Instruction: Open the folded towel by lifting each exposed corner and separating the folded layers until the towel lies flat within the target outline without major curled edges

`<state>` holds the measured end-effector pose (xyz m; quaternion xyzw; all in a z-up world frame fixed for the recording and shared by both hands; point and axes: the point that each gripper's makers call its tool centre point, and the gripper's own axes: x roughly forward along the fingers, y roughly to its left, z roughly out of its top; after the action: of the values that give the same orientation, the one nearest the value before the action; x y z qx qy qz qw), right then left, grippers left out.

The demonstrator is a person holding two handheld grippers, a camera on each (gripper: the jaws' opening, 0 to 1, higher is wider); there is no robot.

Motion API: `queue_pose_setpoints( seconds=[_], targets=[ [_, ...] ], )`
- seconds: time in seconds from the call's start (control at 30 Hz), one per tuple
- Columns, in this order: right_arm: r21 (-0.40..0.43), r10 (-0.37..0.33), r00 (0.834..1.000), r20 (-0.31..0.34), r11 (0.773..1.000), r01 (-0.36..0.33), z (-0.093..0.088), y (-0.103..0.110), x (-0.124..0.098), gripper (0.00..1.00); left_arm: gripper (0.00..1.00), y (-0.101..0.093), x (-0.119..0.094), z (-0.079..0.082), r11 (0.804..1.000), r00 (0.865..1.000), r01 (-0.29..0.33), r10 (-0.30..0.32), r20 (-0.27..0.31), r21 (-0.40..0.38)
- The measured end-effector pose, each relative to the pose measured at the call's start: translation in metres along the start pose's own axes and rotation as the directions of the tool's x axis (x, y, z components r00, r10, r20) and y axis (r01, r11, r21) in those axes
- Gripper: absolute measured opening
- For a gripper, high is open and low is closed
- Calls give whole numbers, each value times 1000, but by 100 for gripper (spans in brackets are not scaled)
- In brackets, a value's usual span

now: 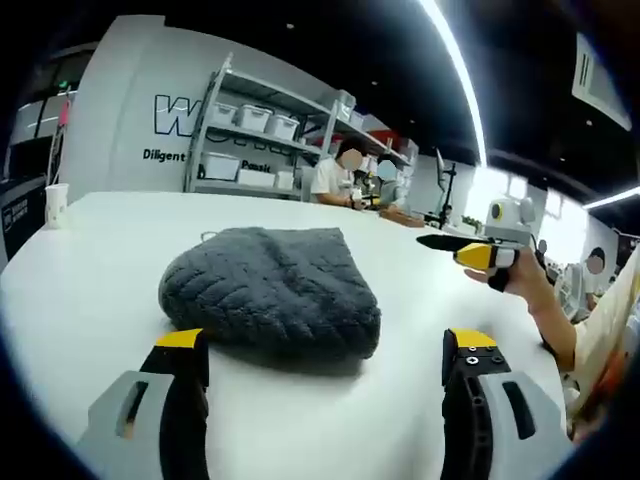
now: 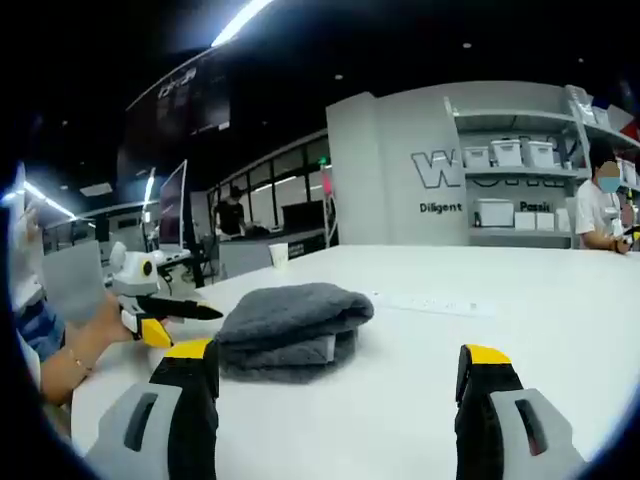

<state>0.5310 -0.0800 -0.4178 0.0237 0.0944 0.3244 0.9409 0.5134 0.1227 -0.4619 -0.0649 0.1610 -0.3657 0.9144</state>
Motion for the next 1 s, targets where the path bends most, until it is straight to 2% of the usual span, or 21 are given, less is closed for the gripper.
queue_pose_setpoints(
  seconds=[0.4, 1.0],
  targets=[
    [7, 1, 1000, -26, 1000, -1, -9, -1, 3, 99, 94, -2, 0, -1, 1000, 1000, 1, -1, -7, 6],
    [2, 11, 999, -40, 1000, -11, -12, 2, 4, 99, 94, -1, 0, -3, 1000, 1000, 0, 0, -17, 5]
  ],
)
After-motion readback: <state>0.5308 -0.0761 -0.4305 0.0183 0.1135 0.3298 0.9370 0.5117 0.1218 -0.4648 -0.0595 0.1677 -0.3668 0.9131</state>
